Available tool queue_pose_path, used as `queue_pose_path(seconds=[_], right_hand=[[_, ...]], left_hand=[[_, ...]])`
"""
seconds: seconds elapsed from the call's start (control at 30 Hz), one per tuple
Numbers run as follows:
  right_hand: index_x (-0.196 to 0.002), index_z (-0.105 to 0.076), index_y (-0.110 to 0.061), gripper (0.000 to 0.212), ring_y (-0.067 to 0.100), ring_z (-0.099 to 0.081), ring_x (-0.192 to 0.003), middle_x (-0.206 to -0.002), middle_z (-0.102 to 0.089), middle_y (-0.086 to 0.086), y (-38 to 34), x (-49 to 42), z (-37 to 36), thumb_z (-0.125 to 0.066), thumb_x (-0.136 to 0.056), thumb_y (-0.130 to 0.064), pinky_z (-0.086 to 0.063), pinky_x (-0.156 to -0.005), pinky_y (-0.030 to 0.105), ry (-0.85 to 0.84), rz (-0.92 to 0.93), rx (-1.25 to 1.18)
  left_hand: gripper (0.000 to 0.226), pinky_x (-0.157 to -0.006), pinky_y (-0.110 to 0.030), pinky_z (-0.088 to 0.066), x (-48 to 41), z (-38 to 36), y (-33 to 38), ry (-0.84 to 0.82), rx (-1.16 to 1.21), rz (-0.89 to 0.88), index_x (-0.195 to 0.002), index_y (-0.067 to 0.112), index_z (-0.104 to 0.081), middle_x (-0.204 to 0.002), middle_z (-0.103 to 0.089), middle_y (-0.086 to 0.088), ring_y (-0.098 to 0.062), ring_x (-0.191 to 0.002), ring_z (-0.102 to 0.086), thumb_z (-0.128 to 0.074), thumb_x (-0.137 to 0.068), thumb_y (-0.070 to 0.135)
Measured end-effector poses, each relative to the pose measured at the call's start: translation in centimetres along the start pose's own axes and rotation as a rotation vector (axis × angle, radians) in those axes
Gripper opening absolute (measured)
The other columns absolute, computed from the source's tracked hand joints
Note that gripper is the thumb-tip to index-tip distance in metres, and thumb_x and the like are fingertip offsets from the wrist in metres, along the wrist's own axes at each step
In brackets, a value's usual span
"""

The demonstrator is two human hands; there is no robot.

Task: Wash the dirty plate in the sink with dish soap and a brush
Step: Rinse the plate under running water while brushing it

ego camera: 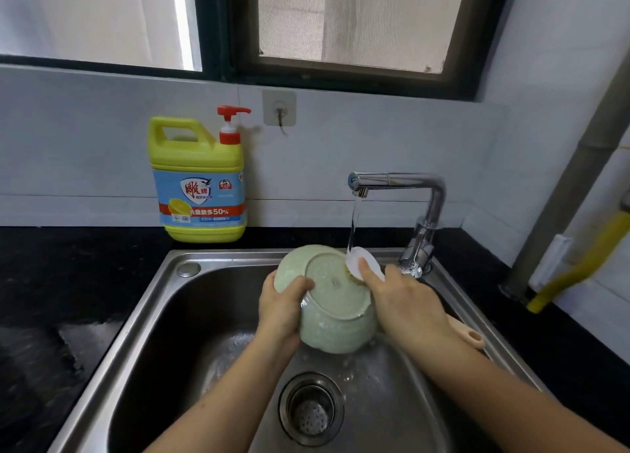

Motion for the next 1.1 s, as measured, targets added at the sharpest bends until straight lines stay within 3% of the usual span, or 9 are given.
queue_pose_path(seconds=[0.13,0.3,0.4,0.5,0.7,0.77,0.83,0.93,1.1], right_hand=[[-0.151,-0.009,-0.024,0.061,0.029,-0.056,-0.098,-0.113,-0.047,0.010,-0.2,1.4,0.2,-0.037,-0.097,-0.014,-0.041,-0.070,0.035,-0.071,0.050,0.039],[-0.149,-0.014,-0.033,0.061,0.032,-0.057,-0.100,-0.112,-0.047,0.010,-3.0,3.3,1.6,-0.041,-0.097,-0.017,-0.046,-0.081,0.041,-0.145,0.169,-0.095],[-0.148,-0.013,-0.037,0.065,0.033,-0.056,-0.103,-0.120,-0.046,0.010,-4.2,2.2,2.3,-0.047,-0.095,-0.022,-0.046,-0.083,0.041,-0.094,0.172,-0.148],[-0.149,-0.012,-0.034,0.060,0.034,-0.053,-0.108,-0.127,-0.043,0.012,-3.7,0.0,2.7,-0.037,-0.098,-0.017,-0.045,-0.083,0.041,-0.016,0.114,-0.136],[-0.150,-0.011,-0.028,0.061,0.030,-0.057,-0.099,-0.115,-0.049,0.010,-0.8,-0.5,1.5,-0.037,-0.097,-0.012,-0.040,-0.069,0.035,0.047,0.016,-0.052],[-0.144,-0.028,-0.042,0.049,0.029,-0.059,-0.102,-0.116,-0.056,0.006,1.3,-0.5,0.8,-0.039,-0.099,-0.027,-0.046,-0.077,0.035,0.036,-0.055,-0.249],[-0.127,-0.049,-0.052,0.033,0.019,-0.063,-0.096,-0.106,-0.066,-0.003,3.0,-0.5,-0.3,-0.046,-0.096,-0.044,-0.051,-0.079,0.033,0.019,-0.178,-0.742],[-0.121,-0.055,-0.043,0.032,0.002,-0.051,-0.051,-0.074,-0.062,-0.004,4.0,-0.1,-1.9,-0.055,-0.094,-0.027,-0.041,-0.045,0.016,0.050,-0.331,-1.327],[-0.115,-0.060,-0.028,0.022,0.009,-0.041,-0.043,-0.070,-0.061,0.005,3.6,1.2,-4.5,-0.051,-0.096,-0.034,-0.027,-0.037,0.021,-0.186,-0.416,-1.518]], left_hand=[[0.031,-0.085,-0.049,-0.053,-0.1,0.4,0.4,0.033,0.010,-0.027,-0.099,0.025,-0.052,-0.099,-0.060,-0.008,-0.027,-0.090,-0.060,-0.063,-0.080,0.002],[0.035,-0.084,-0.048,-0.054,-0.2,0.6,0.2,0.037,0.009,-0.011,-0.110,0.022,-0.052,-0.105,-0.062,-0.011,-0.030,-0.095,-0.062,-0.065,-0.080,0.007],[0.025,-0.077,-0.043,-0.056,0.2,0.0,-0.1,-0.036,0.039,0.038,-0.102,0.020,-0.055,-0.100,-0.066,-0.014,-0.029,-0.088,-0.066,-0.066,-0.082,0.009],[0.029,-0.073,-0.039,-0.056,0.2,-0.3,-0.3,-0.066,0.082,0.067,-0.110,0.013,-0.054,-0.100,-0.066,-0.015,-0.028,-0.086,-0.066,-0.065,-0.083,0.010],[0.023,-0.074,-0.041,-0.055,0.1,-0.1,0.1,-0.030,0.025,0.032,-0.096,0.020,-0.052,-0.099,-0.062,-0.013,-0.028,-0.087,-0.062,-0.064,-0.083,0.005],[0.026,-0.077,-0.044,-0.055,0.1,0.0,0.6,-0.025,-0.019,-0.011,-0.099,0.021,-0.053,-0.103,-0.062,-0.013,-0.029,-0.091,-0.062,-0.065,-0.081,0.005],[0.027,-0.079,-0.044,-0.055,0.3,-0.3,1.0,-0.039,-0.054,-0.045,-0.098,0.023,-0.053,-0.102,-0.062,-0.010,-0.028,-0.092,-0.062,-0.065,-0.081,0.005],[0.028,-0.081,-0.046,-0.055,0.7,-0.5,1.4,-0.062,-0.140,-0.090,-0.095,0.027,-0.054,-0.101,-0.063,-0.007,-0.026,-0.092,-0.063,-0.067,-0.080,0.007],[0.037,-0.071,-0.028,-0.055,1.4,-1.3,3.5,-0.164,-0.479,-0.362,-0.099,0.030,-0.053,-0.096,-0.062,0.006,-0.011,-0.087,-0.061,-0.073,-0.076,0.009]])
Point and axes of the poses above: each hand's wrist, its own x-axis away from the middle knuckle, its own z-axis out of the back of the hand, y = z × x, the point moved 8 cm from there along -x, towards the middle knuckle
